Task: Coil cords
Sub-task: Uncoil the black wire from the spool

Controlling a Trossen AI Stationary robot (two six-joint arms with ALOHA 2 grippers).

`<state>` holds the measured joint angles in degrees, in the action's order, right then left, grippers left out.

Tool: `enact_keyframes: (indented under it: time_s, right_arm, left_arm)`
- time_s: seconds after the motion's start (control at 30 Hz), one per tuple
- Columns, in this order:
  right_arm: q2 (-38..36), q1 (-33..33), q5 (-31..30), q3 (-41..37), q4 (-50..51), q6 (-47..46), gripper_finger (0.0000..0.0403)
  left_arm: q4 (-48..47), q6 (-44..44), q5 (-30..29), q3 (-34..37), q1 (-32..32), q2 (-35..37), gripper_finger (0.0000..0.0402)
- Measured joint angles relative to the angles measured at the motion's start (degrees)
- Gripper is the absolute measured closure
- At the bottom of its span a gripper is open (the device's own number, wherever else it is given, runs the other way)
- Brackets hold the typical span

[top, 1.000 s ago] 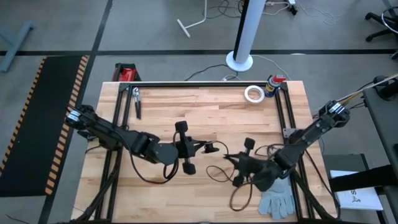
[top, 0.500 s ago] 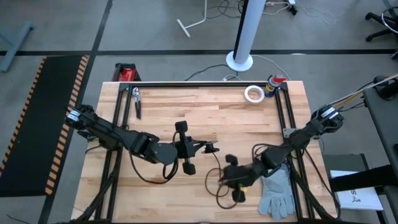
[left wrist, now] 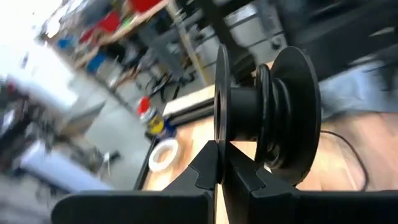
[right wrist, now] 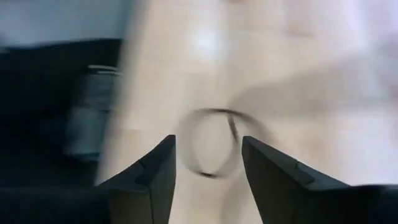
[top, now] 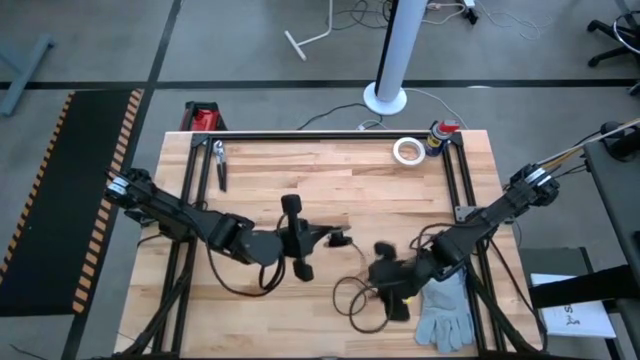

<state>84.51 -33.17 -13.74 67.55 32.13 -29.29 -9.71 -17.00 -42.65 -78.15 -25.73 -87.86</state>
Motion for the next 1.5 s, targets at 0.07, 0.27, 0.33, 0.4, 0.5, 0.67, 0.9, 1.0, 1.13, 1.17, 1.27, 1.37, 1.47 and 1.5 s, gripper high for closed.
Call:
enact_keyframes:
  time_s: [0.07, 0.27, 0.33, 0.4, 0.5, 0.67, 0.9, 1.0, 1.13, 1.17, 1.27, 1.37, 1.47, 1.5]
  right_arm:
    - [0.0, -0.3, -8.6, -0.5, 4.1, -1.3, 0.0224]
    - [0.0, -0.6, -21.6, -1.7, 7.4, -2.6, 0.0220]
    - [0.0, -1.0, -23.2, -1.8, 4.8, -0.6, 0.0220]
    - [0.0, -1.4, -24.3, -1.9, 0.7, 2.2, 0.0219]
    - [0.0, -1.9, -24.4, -2.0, -4.8, 5.0, 0.0219]
    - [0.0, -2.2, -23.5, -2.1, -9.0, 6.2, 0.0219]
    - [0.7, -2.2, -20.9, -2.1, -14.9, 6.7, 0.0219]
    - [1.7, -2.2, -21.5, -2.6, -19.6, 8.5, 0.0219]
    - [2.7, -2.9, -34.4, -3.0, -22.6, 10.9, 0.0219]
    - [2.9, -3.2, -37.6, -3.0, -23.0, 11.6, 0.0219]
    - [3.9, -3.3, -42.4, -3.1, -26.8, 17.4, 0.0219]
    - [5.3, -3.2, -44.2, -3.1, -32.3, 24.4, 0.0219]
    - [6.5, -2.7, -47.0, -3.1, -39.5, 30.7, 0.0219]
    - [6.8, -2.6, -47.6, -3.1, -41.9, 32.5, 0.0219]
  left_arm:
    - [-0.3, -4.4, 1.4, 0.0, -1.0, 0.0, 0.0402]
    - [-3.8, -18.0, 7.6, 2.1, -4.2, 0.1, 0.0402]
    - [-3.7, -21.5, 8.6, 3.0, -5.2, 0.1, 0.0402]
    - [-3.6, -24.1, 10.3, 4.0, -5.9, 0.1, 0.0402]
    - [-3.8, -27.9, 11.3, 5.2, -7.0, 0.0, 0.0402]
    - [-3.4, -28.9, 10.0, 6.4, -8.2, -0.1, 0.0401]
    - [-2.3, -28.8, 7.3, 6.7, -8.4, -0.1, 0.0402]
    - [0.1, -25.7, -2.1, 6.7, -8.0, -0.1, 0.0402]
    - [1.1, -15.6, -15.0, 6.7, -6.5, -0.1, 0.0402]
    - [1.2, -12.6, -17.2, 6.7, -6.1, -0.1, 0.0401]
    - [1.6, -5.3, -19.2, 6.7, -5.2, -0.1, 0.0402]
    - [4.1, -2.1, -19.3, 6.7, -4.3, -0.1, 0.0401]
    - [8.2, -1.5, -19.4, 6.7, -3.6, -0.1, 0.0402]
    - [10.0, -1.6, -19.4, 6.7, -3.5, -0.1, 0.0402]
